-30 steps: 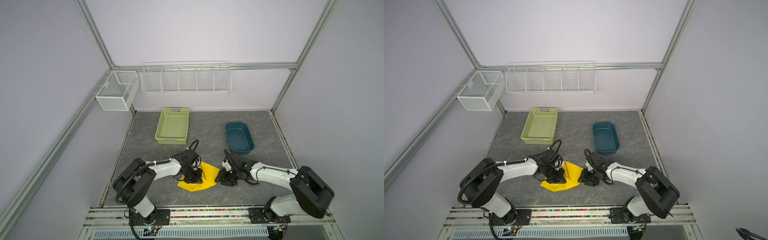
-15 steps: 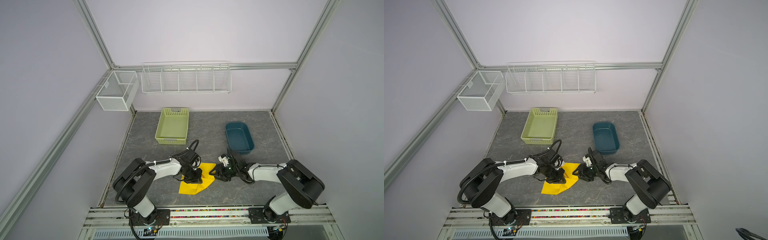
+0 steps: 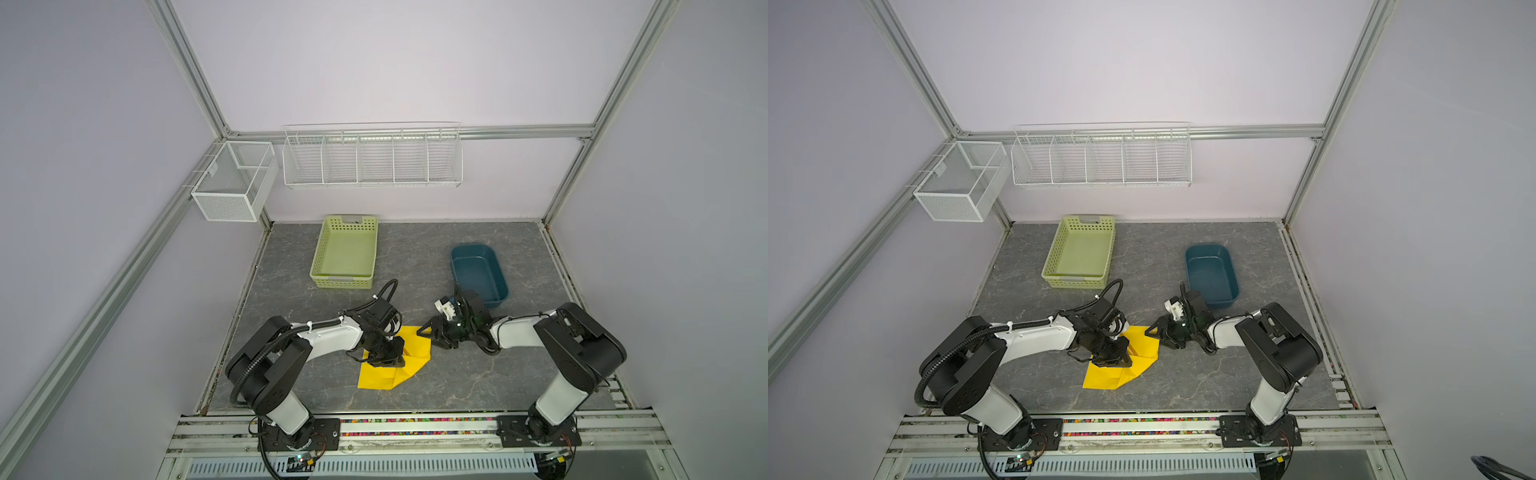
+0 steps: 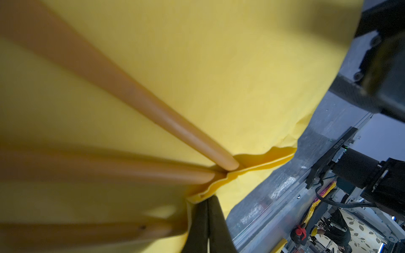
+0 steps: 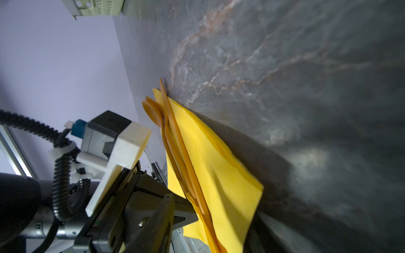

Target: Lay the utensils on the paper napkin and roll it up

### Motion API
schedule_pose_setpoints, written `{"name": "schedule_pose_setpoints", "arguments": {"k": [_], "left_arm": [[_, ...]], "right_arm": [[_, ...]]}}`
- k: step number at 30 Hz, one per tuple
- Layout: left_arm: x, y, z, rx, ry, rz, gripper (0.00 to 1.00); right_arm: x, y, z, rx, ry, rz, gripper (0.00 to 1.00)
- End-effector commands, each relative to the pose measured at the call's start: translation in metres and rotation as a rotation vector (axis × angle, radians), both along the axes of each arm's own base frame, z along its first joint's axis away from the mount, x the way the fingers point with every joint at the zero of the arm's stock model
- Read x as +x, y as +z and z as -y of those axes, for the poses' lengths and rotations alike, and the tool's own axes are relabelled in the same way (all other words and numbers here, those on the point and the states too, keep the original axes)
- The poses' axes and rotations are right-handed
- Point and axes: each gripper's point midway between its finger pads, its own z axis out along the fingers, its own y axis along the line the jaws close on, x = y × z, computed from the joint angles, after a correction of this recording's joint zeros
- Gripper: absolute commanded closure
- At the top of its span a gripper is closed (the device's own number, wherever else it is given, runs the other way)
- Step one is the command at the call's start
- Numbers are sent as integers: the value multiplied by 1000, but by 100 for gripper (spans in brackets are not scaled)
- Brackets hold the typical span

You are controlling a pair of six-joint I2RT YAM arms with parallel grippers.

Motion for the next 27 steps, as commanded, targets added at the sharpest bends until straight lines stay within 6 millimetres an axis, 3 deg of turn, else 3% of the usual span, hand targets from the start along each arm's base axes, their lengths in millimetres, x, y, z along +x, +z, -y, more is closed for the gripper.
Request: {"name": "schedule_pose_setpoints", "arguments": {"k": [1,7,9,19,27], "left_arm": [[-3,-12,-12,79,5,-9,94],[0,-10,-13,88,8,5,94],[2,-8,-14,93,11,13,94],[8,-1,-12,103,0,34,94],[10,-4,-5,89,-11,26,94]], "right_arm": [[8,-5,4,-13,15,-4,59],[11,1,8,-56,42,16,89],[10,2,12,-86,38,18,93],[-22,12,59,-265,-53,35,93],[-41,31,49,-352,-42,88,93]]}}
